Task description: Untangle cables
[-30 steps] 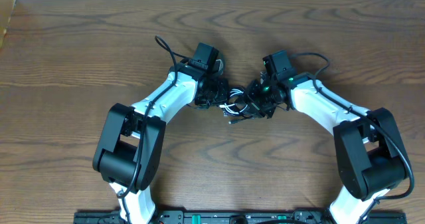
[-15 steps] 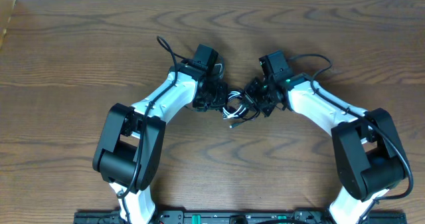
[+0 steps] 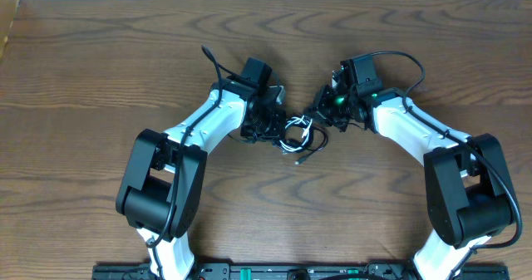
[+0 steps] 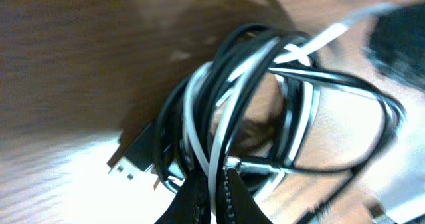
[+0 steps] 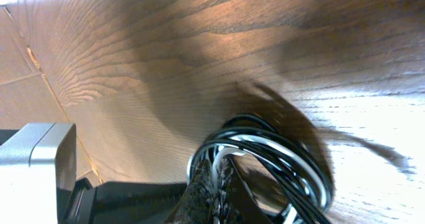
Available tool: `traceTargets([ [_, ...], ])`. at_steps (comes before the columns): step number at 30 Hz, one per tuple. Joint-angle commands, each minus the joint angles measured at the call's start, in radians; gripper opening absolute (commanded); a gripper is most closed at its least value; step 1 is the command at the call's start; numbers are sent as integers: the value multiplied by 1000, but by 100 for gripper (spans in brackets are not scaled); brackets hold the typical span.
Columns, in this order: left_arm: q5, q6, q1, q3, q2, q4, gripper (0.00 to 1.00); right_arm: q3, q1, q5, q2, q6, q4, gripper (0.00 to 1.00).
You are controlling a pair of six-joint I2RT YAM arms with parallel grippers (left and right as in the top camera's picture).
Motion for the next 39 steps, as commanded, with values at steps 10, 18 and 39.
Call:
traceTargets([
  [10,213,27,0,-4,11,20,8,-5,0,26,9,-37,-15,1],
  [18,213,9,0,-4,11,55,14,-5,28,127,9,-125,-61,1],
  [39,115,-16,146,16,11,-3,33,51,10,26,-38,-624,-122,35],
])
